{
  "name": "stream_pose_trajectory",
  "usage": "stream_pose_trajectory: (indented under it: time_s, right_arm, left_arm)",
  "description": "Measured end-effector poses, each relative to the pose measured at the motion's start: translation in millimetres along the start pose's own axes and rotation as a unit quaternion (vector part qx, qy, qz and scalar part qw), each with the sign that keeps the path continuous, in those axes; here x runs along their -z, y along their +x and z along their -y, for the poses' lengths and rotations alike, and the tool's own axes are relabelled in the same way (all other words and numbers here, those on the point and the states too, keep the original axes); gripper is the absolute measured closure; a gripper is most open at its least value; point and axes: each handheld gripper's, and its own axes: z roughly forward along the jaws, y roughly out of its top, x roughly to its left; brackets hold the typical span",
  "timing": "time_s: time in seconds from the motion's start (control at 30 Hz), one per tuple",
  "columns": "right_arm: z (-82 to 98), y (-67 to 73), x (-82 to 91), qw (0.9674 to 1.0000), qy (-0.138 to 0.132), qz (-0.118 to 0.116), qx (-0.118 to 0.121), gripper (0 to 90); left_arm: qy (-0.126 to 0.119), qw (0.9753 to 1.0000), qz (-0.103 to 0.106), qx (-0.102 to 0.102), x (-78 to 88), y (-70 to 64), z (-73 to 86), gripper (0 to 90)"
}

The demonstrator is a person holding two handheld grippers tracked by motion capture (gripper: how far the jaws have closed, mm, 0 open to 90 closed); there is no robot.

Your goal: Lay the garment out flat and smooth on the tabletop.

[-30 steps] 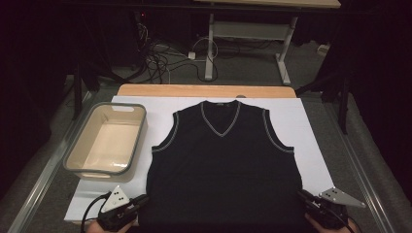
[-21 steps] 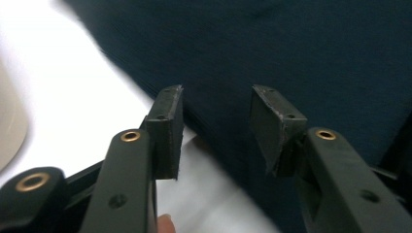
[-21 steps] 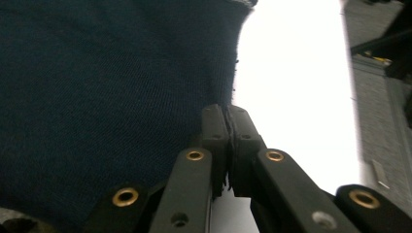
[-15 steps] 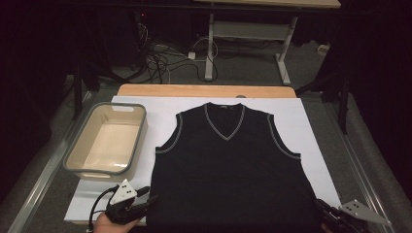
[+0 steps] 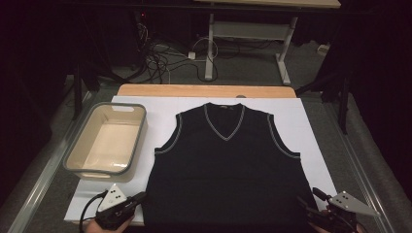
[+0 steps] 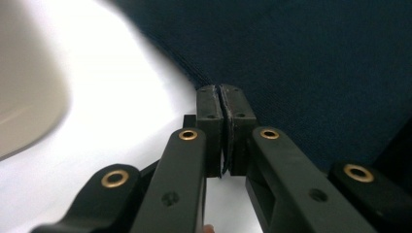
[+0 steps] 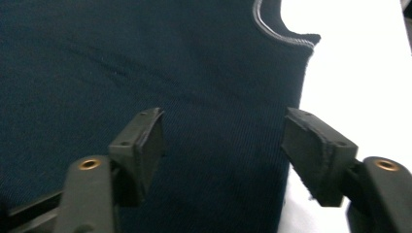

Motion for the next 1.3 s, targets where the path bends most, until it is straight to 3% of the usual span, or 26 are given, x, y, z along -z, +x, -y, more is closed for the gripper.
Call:
stream_pose_trajectory:
  time_s: [0.13,0.2,0.23,0.43,0.6,0.77,0.97,1.13,1.3]
  right_arm:
    - [-2.9,3.0,-7.0,0.9998,-0.007,-0.017,0.000,23.2]
    - [-3.6,4.1,-9.8,0.9997,-0.010,-0.023,0.003,18.8]
    - [-4.6,5.9,-12.8,0.9996,-0.012,-0.026,0.003,15.6]
    - [-6.5,8.5,-17.2,0.9993,-0.024,-0.030,0.003,10.5]
    - [-6.4,10.6,-18.9,0.9992,-0.026,-0.029,0.003,7.1]
    - [-5.5,11.1,-21.6,0.9992,-0.029,-0.026,0.002,0.4]
    - [-4.6,11.7,-22.9,0.9993,-0.030,-0.021,0.003,0.1]
    - [-4.0,12.4,-24.1,0.9993,-0.030,-0.021,0.002,0.1]
    - [-3.6,13.5,-24.1,0.9992,-0.035,-0.020,0.005,0.1]
  left_arm:
    - [0.003,1.0000,0.003,-0.005,-2.7,-0.3,-0.1,84.8]
    - [-0.005,0.9999,0.016,-0.002,-4.1,-0.3,-1.0,83.6]
    - [-0.013,0.9996,0.026,-0.003,-5.5,0.1,-2.6,77.3]
    - [-0.031,0.9989,0.035,-0.011,-10.2,-0.4,-7.8,62.1]
    - [-0.032,0.9987,0.039,-0.009,-13.7,-1.8,-9.9,54.8]
    - [-0.036,0.9986,0.040,-0.003,-16.2,-1.9,-12.3,41.0]
    - [-0.037,0.9981,0.050,-0.005,-19.6,-1.6,-15.0,30.1]
    - [-0.032,0.9974,0.063,-0.009,-22.4,-2.2,-17.1,27.8]
    - [-0.034,0.9973,0.065,-0.010,-24.6,-4.6,-20.7,17.8]
